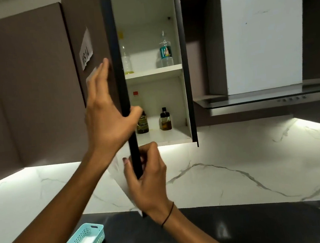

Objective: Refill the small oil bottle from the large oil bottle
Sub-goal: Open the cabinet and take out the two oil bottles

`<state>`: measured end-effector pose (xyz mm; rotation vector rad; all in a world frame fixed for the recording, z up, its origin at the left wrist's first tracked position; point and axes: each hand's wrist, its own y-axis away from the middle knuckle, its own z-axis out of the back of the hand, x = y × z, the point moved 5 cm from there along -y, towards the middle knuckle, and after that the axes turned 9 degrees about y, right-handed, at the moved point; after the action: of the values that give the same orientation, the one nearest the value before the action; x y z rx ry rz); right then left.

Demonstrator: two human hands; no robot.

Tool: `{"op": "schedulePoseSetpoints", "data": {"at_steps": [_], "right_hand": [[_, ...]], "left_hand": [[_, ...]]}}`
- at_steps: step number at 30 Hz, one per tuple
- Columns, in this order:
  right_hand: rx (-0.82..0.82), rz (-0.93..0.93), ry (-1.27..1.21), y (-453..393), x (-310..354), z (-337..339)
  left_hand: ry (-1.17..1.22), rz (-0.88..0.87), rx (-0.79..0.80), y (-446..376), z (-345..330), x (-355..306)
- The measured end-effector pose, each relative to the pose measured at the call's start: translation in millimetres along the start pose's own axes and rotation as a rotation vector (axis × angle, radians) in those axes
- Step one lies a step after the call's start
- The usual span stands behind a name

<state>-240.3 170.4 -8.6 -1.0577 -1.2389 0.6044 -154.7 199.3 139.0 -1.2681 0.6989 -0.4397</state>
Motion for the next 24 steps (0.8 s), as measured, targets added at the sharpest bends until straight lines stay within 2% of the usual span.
{"op": "schedulePoseSetpoints", "data": {"at_steps": [8, 15, 24], "right_hand": [[0.197, 0.082, -0.181, 29, 70, -71], [0.309, 0.199, -0.203, 47, 121, -137], [0.398, 0.225, -0.188, 62, 145, -205]], "left_hand": [[0.042, 0.097, -0.131, 14, 113, 30], [-0.036, 0.106, -0.317, 27, 189, 65], [-0.014, 0.182, -0.350, 28, 240, 107]]}}
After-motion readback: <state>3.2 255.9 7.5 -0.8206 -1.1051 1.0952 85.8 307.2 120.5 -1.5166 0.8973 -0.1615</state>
